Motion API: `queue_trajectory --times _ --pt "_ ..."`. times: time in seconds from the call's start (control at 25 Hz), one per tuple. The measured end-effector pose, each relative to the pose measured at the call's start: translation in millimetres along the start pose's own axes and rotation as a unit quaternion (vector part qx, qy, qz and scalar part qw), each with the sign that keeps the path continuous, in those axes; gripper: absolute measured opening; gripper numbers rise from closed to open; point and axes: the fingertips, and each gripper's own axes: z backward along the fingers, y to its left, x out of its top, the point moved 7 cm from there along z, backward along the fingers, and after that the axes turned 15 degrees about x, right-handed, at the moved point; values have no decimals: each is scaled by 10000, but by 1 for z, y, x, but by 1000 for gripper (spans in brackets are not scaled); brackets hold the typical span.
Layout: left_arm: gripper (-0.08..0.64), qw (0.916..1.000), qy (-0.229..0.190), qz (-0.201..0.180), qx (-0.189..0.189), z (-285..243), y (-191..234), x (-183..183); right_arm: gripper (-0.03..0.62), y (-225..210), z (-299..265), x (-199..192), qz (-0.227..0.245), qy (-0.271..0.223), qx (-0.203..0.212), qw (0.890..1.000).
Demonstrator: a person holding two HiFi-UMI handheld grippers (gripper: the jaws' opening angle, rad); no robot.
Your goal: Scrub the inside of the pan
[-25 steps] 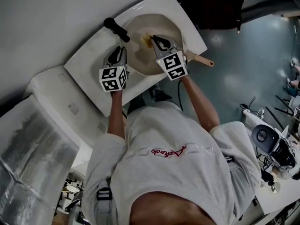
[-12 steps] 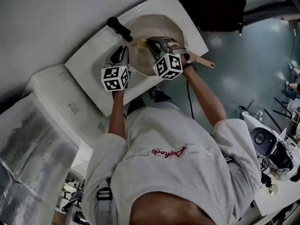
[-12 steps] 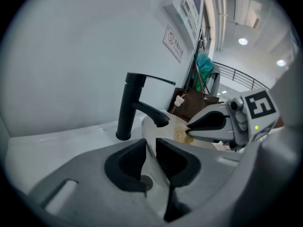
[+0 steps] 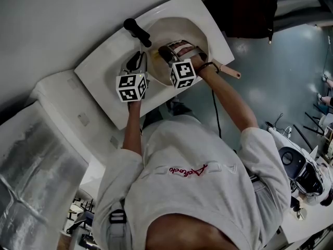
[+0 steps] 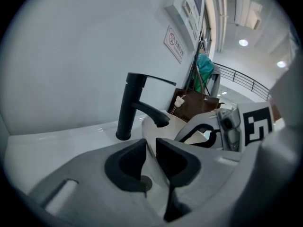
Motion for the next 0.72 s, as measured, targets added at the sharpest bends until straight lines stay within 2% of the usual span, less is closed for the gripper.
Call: queue_trajectory --times 0.28,0.52,0.72 --pt "66 10000 8 57 -21 -1 1 0 25 -10 -23 1 190 179 164 9995" --pt "67 10000 64 -46 -43 -1 1 1 25 -8 -39 5 398 326 267 9983" --pt "67 10000 83 -40 -25 0 0 1 25 -12 -48 -3 396 441 327 9977"
